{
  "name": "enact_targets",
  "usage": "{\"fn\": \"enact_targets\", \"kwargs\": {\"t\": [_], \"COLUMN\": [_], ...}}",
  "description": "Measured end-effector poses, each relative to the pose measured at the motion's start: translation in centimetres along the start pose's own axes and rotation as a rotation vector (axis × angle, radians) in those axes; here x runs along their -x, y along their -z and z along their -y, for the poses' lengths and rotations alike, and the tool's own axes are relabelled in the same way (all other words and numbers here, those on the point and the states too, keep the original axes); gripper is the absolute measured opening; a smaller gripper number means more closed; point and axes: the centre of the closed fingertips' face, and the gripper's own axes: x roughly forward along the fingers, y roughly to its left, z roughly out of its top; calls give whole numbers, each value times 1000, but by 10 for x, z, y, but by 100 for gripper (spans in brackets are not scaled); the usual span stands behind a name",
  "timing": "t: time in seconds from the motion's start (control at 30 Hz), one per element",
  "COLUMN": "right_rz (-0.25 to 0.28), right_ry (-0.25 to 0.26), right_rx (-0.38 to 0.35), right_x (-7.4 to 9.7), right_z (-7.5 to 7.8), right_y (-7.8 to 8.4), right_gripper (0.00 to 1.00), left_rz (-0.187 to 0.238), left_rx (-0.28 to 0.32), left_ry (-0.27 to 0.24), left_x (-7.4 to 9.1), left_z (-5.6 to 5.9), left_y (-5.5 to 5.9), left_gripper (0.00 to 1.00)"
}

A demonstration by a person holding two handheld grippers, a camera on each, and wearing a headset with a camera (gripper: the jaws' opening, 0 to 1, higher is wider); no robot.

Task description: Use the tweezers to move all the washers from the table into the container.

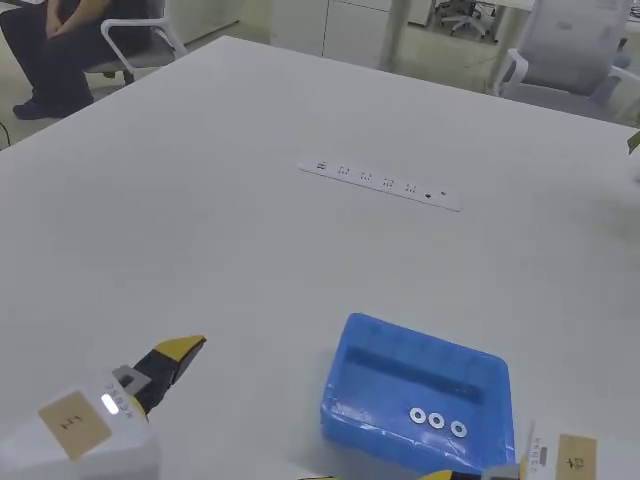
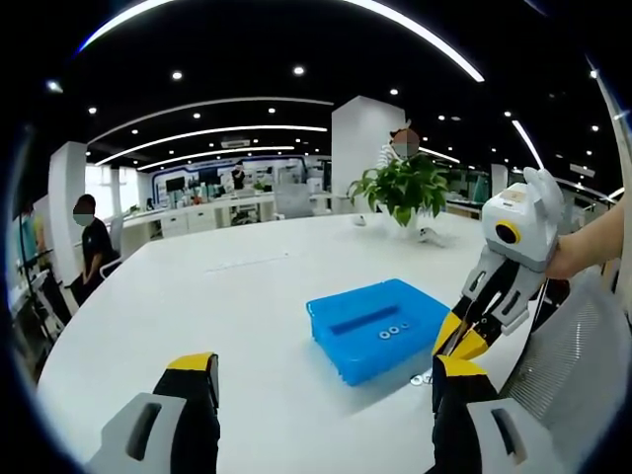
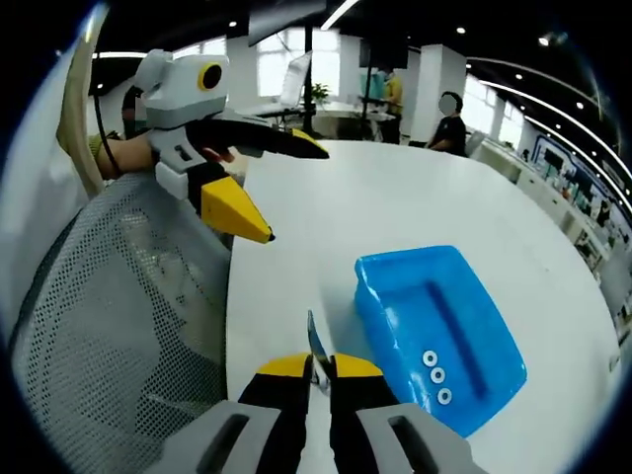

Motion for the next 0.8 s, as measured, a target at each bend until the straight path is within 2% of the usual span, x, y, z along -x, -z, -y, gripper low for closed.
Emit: {"fn": "enact_targets", "kwargs": {"t": [0.17,0.37,0.8], "right_rz": [3,62,178], "right_ry": [5,2,29], "right_rx": [-14,-46,-51], "right_x": [4,14,35], "right_z": [2,6,25], "right_y": [-3,-19,-59], "right_gripper": [3,3,3], "left_rz": [-4,-4,-7], "left_rx": [0,0,0], "left_ry": [0,1,0], "left_x": [0,0,0], "left_z": [0,0,0], "left_y": [1,1,2], "left_gripper": [91,91,91]}}
